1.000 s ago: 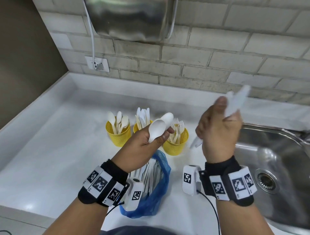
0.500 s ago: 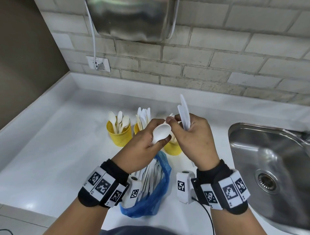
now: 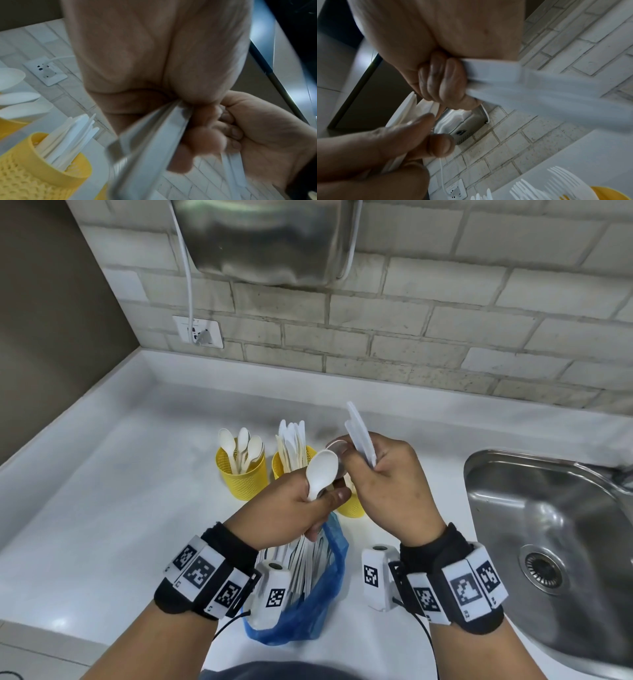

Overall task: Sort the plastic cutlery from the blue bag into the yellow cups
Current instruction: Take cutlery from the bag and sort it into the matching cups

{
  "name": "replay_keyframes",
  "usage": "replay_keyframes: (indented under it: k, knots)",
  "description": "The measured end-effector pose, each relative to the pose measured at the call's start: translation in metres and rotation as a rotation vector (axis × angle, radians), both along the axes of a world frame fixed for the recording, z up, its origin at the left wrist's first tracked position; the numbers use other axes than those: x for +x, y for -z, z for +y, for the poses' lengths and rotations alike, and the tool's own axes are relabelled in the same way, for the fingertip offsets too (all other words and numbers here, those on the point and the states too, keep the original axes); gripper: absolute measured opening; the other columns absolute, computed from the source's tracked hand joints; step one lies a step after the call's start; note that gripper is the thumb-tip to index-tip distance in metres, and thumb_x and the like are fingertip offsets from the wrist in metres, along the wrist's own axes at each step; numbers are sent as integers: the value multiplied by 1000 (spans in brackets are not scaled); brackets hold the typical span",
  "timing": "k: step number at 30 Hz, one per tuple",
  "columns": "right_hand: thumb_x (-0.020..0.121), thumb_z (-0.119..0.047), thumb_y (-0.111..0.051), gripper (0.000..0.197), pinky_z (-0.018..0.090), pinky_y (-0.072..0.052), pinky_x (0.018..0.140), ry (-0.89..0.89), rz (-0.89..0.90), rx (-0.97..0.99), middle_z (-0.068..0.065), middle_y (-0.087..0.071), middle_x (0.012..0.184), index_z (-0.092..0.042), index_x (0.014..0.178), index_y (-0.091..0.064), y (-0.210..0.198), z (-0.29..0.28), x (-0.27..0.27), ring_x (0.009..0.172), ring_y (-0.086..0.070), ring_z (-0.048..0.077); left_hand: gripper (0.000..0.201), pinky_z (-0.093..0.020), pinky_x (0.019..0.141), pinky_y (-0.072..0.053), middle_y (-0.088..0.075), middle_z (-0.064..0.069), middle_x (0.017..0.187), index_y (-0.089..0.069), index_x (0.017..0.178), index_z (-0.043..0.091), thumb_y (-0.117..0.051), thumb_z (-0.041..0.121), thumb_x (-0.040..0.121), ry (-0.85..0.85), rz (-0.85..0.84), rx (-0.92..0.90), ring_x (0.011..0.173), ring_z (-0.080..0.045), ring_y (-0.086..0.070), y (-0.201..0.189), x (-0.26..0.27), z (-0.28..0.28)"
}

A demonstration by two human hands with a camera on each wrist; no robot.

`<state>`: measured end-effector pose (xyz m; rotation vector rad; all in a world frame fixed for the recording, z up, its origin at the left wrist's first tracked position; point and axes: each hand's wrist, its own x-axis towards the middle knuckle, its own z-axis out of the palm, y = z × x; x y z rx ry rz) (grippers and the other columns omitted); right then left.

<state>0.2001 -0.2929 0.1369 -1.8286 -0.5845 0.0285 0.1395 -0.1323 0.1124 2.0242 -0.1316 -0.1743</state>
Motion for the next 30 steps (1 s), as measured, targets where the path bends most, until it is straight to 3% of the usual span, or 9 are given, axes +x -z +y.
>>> replay_keyframes:
  k: [3, 7, 9, 12, 17, 21, 25, 27, 30]
  knots:
    - [92, -36, -54, 32, 47, -55, 67, -52, -20, -4, 10, -71, 77, -10, 87, -72, -1, 6, -8, 73, -68, 29, 25, -38, 69, -57, -66, 0, 57, -63, 80, 25, -56, 26, 103, -6, 3, 12, 59, -24, -69, -1, 1, 0]
    - [97, -39, -59, 30, 48, -55, 63, -151, -16, -33, 5, -66, 71, -13, 86, -69, -3, 6, -13, 63, -63, 22, 15, -31, 61, -53, -74, -6, 73, -64, 101, 23, -50, 19, 102, -12, 54, -63, 63, -29, -74, -2, 3, 0]
    - [96, -36, -67, 19, 41, -55, 66, -150, -99, -116, -1, -66, 72, -19, 87, -68, -1, 7, -11, 67, -64, 14, 19, -34, 60, -55, -73, -16, 77, -65, 97, 26, -48, 21, 103, 2, 95, -84, 65, -30, -74, -3, 2, 0]
    - [95, -29, -68, 13, 36, -51, 63, -51, -200, -184, -6, -63, 66, -19, 86, -67, 4, 8, -5, 63, -60, 11, 22, -31, 66, -57, -74, -5, 71, -68, 91, 16, -51, 21, 104, -33, 87, -41, 68, -17, -74, -2, 1, 1]
    - [95, -24, -68, 18, 8, -36, 54, 218, -287, -141, -15, -49, 54, -26, 82, -56, 3, 9, 1, 55, -55, 1, 15, -18, 68, -52, -70, 11, 75, -73, 92, 25, -80, 37, 86, -349, -276, 145, 71, -1, -67, 6, 7, 8]
    - [95, -23, -64, 29, 9, -35, 53, 242, -248, -150, -10, -48, 52, -29, 72, -47, -1, 13, 4, 55, -55, 3, 38, -18, 52, -28, -40, 5, 50, -55, 61, 27, -79, 29, 90, -247, -401, 234, 50, -8, -35, 7, 5, 10]
    - [95, -22, -61, 31, 9, -36, 54, 202, -236, -144, -8, -49, 53, -30, 70, -45, -6, 16, 6, 57, -54, 4, 27, -15, 54, -30, -46, 7, 52, -62, 67, 34, -79, 31, 89, -247, -404, 242, 50, -6, -41, 6, 3, 9]
    - [95, -20, -61, 36, 9, -35, 54, 185, -218, -120, -13, -51, 53, -35, 68, -43, -6, 19, 8, 55, -53, 4, 18, -22, 58, -40, -56, 9, 59, -70, 75, 31, -75, 44, 86, -246, -410, 274, 58, -6, -54, 4, 3, 11]
    - [95, -23, -65, 30, 10, -36, 54, 133, -155, -72, -18, -54, 55, -35, 72, -50, -5, 25, 8, 54, -52, 4, 44, -37, 61, -47, -63, 2, 62, -71, 75, 16, -60, 57, 84, -275, -403, 373, 61, -15, -60, 6, 6, 16]
